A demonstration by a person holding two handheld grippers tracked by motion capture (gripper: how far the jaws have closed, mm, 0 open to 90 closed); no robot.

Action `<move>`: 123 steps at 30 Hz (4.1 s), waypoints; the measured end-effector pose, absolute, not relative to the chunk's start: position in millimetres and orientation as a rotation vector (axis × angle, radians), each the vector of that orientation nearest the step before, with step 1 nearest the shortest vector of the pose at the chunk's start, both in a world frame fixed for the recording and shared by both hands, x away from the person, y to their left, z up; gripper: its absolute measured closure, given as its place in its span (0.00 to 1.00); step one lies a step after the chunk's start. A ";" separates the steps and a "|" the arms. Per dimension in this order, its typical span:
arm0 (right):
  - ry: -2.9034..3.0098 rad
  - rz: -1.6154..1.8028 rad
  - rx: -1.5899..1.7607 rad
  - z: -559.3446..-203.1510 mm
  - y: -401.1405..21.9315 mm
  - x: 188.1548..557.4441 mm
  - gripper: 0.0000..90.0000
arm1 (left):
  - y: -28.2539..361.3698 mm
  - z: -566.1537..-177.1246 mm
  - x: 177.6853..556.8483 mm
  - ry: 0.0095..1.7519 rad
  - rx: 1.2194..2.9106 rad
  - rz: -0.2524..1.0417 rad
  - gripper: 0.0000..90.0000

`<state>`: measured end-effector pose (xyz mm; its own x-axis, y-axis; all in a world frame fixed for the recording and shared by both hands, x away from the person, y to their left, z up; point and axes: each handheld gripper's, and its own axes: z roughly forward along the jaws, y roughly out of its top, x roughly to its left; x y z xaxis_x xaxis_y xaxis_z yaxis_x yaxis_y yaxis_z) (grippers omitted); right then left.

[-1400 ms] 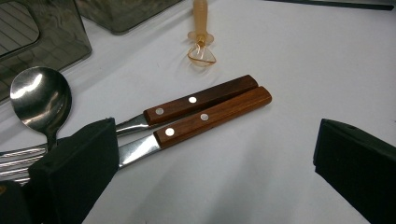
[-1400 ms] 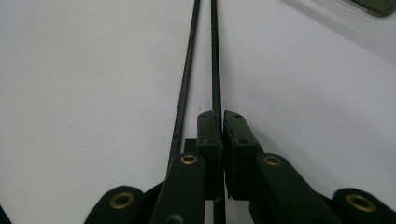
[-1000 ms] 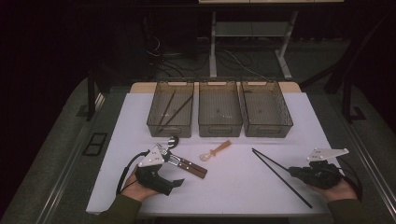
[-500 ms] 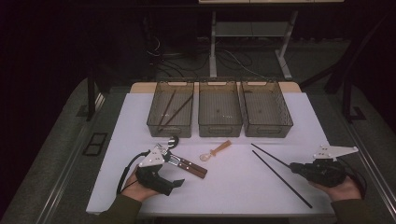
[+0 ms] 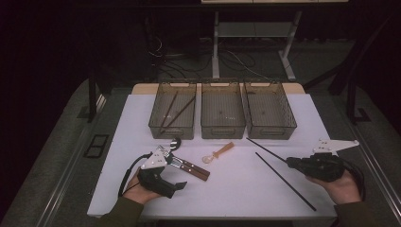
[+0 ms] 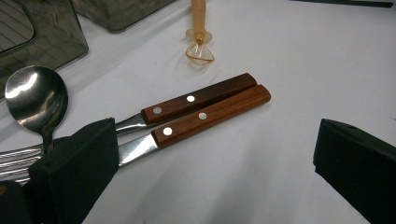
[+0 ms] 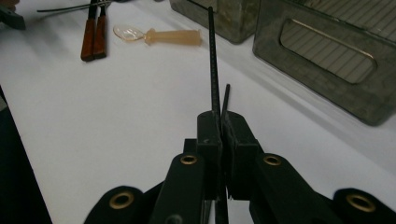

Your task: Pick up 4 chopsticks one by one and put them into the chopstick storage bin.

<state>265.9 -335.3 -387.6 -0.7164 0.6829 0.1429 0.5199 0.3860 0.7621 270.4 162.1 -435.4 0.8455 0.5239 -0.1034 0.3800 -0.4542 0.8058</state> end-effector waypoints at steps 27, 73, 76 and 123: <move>2.446 1.305 1.011 -365.2 -286.2 302.6 0.95 | 162.6 -436.8 270.7 0.654 2.076 0.183 0.00; 2.497 1.314 0.916 -332.8 -161.8 371.3 0.95 | 162.4 -436.8 271.0 0.644 2.072 0.187 0.00; 2.493 1.306 0.915 -332.2 -153.7 376.7 0.95 | 162.8 -436.2 271.0 0.645 2.071 0.182 0.00; 2.467 1.078 1.082 -361.5 -25.0 479.9 0.95 | 161.1 -435.4 271.1 0.611 2.062 0.171 0.00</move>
